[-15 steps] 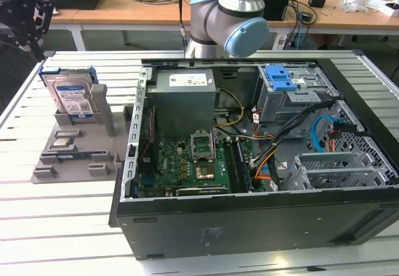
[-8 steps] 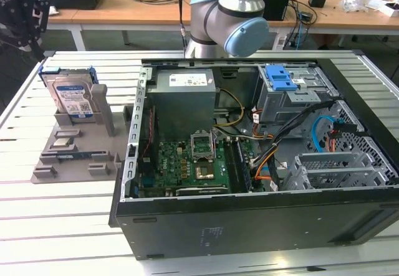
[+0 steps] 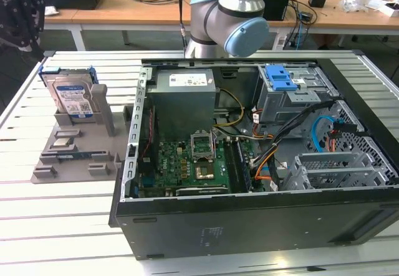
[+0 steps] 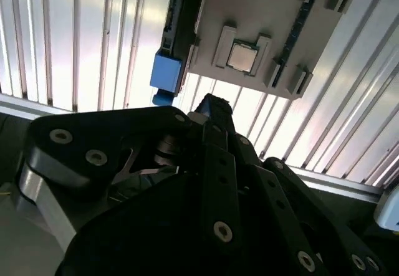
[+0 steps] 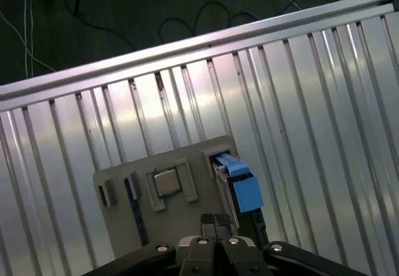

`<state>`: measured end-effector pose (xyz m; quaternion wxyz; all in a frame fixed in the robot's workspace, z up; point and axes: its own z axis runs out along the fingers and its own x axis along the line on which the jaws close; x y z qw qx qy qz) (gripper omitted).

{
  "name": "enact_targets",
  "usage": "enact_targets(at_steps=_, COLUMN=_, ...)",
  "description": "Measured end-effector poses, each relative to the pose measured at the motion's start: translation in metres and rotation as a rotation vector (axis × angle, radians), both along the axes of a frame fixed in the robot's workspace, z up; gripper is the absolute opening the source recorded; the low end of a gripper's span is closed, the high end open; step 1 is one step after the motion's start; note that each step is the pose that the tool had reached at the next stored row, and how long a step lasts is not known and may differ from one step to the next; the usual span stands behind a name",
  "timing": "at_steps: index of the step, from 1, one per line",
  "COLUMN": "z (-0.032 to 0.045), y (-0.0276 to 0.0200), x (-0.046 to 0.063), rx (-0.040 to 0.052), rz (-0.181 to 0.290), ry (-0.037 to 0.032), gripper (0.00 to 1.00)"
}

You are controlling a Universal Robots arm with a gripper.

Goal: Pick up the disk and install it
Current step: 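Pick up the disk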

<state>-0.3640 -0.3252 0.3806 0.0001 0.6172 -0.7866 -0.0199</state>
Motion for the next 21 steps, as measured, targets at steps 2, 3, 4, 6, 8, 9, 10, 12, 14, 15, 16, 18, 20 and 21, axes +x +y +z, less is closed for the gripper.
enact_targets(at_steps=2, z=0.0, y=0.0, x=0.0, rx=-0.0001, rz=0.032, ry=0.0, gripper=0.11)
enact_targets(at_steps=3, z=0.0, y=0.0, x=0.0, rx=0.0, rz=0.054, ry=0.0, gripper=0.11)
enact_targets(at_steps=4, z=0.0, y=0.0, x=0.0, rx=-0.0001, rz=0.068, ry=0.0, gripper=0.11)
enact_targets(at_steps=6, z=0.0, y=0.0, x=0.0, rx=0.0, rz=0.107, ry=-0.0001, gripper=0.11)
enact_targets(at_steps=8, z=0.0, y=0.0, x=0.0, rx=-0.0001, rz=0.139, ry=0.0, gripper=0.11)
enact_targets(at_steps=9, z=0.0, y=0.0, x=0.0, rx=0.0, rz=0.153, ry=-0.0001, gripper=0.11)
enact_targets(at_steps=10, z=0.0, y=0.0, x=0.0, rx=-0.0001, rz=0.172, ry=0.0, gripper=0.11)
enact_targets(at_steps=12, z=0.0, y=0.0, x=0.0, rx=0.0, rz=0.206, ry=0.0, gripper=0.11)
enact_targets(at_steps=14, z=0.0, y=0.0, x=0.0, rx=-0.0001, rz=0.231, ry=0.0, gripper=0.11)
enact_targets(at_steps=15, z=0.0, y=0.0, x=0.0, rx=-0.0001, rz=0.243, ry=0.0, gripper=0.11)
enact_targets(at_steps=16, z=0.0, y=0.0, x=0.0, rx=-0.0001, rz=0.258, ry=0.0, gripper=0.11)
enact_targets(at_steps=18, z=0.0, y=0.0, x=0.0, rx=-0.0001, rz=0.3, ry=0.0, gripper=0.11)
enact_targets(at_steps=20, z=0.0, y=0.0, x=0.0, rx=0.0, rz=0.327, ry=0.0, gripper=0.11)
enact_targets(at_steps=21, z=0.0, y=0.0, x=0.0, rx=0.0, rz=0.343, ry=0.0, gripper=0.11)
